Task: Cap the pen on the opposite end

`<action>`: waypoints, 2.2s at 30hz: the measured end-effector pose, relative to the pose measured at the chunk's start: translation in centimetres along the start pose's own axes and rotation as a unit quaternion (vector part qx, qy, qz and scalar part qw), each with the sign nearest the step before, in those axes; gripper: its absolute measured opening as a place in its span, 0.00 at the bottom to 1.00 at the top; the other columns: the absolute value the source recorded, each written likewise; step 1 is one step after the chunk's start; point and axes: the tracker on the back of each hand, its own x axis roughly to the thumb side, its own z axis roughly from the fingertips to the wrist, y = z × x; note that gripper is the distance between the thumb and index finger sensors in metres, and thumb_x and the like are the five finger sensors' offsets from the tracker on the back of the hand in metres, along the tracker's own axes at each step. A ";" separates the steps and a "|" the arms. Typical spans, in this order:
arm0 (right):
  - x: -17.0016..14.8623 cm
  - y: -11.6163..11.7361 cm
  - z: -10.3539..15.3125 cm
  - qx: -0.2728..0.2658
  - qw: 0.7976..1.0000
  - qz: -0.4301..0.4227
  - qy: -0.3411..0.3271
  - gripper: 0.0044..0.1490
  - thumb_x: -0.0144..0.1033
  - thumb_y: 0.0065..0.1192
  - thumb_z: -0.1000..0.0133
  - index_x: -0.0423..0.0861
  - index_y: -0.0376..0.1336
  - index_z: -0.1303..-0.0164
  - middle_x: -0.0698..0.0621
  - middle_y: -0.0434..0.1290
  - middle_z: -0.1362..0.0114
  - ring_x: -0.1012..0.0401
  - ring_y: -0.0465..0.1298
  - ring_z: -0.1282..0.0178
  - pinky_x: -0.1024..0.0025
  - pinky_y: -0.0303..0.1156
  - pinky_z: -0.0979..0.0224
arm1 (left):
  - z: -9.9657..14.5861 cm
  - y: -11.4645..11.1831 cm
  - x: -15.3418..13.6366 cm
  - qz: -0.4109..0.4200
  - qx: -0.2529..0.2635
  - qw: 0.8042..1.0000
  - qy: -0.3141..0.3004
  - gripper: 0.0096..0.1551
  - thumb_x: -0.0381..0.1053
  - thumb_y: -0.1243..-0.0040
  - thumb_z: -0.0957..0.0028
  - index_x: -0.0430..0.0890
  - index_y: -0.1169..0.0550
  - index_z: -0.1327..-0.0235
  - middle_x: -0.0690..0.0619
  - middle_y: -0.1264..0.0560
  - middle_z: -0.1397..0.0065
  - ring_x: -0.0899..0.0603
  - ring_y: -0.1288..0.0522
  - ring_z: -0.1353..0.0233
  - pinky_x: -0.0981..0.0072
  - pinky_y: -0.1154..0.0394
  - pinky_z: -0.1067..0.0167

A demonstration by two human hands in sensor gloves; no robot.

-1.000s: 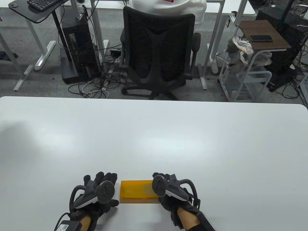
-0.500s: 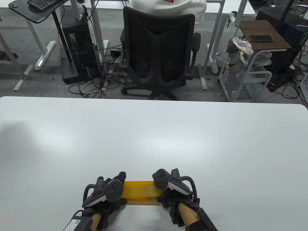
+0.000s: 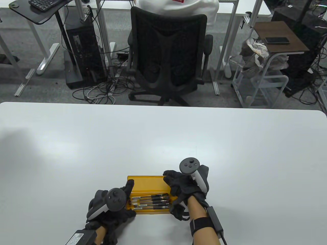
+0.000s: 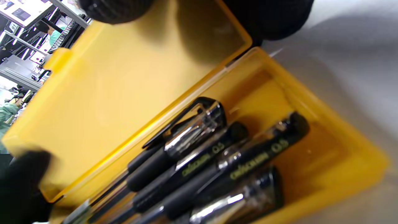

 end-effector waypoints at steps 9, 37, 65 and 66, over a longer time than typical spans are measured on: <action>0.1 -3.1 7.9 -0.270 0.952 0.081 -0.119 0.38 0.46 0.66 0.52 0.47 0.66 0.29 0.44 0.75 0.30 0.46 0.76 0.35 0.53 0.75 0.39 | -0.1 0.1 0.5 -0.009 0.020 1.000 0.006 0.55 0.53 0.24 0.57 0.49 0.40 0.18 0.35 0.40 0.17 0.39 0.31 0.34 0.14 0.55 0.31; 3.5 6.7 6.3 -0.050 0.878 0.457 -0.132 0.39 0.42 0.59 0.53 0.51 0.57 0.28 0.44 0.62 0.25 0.52 0.72 0.33 0.47 0.71 0.30 | 0.4 0.5 0.8 0.000 0.020 1.000 0.009 0.54 0.54 0.24 0.55 0.50 0.41 0.18 0.36 0.42 0.16 0.40 0.32 0.33 0.14 0.58 0.30; 3.0 6.0 7.9 -0.159 0.863 0.450 -0.167 0.29 0.38 0.54 0.49 0.51 0.65 0.36 0.44 0.68 0.29 0.51 0.74 0.35 0.52 0.73 0.38 | 0.7 0.7 0.7 0.008 0.020 1.000 0.014 0.54 0.54 0.24 0.54 0.50 0.42 0.18 0.37 0.42 0.15 0.40 0.33 0.32 0.14 0.58 0.30; 3.1 5.2 8.2 -0.164 0.868 0.440 -0.161 0.29 0.38 0.53 0.49 0.52 0.65 0.36 0.45 0.68 0.29 0.51 0.74 0.35 0.52 0.74 0.38 | 0.7 0.6 0.7 0.009 0.021 1.000 0.015 0.54 0.54 0.24 0.54 0.51 0.42 0.18 0.37 0.42 0.15 0.40 0.33 0.32 0.14 0.58 0.30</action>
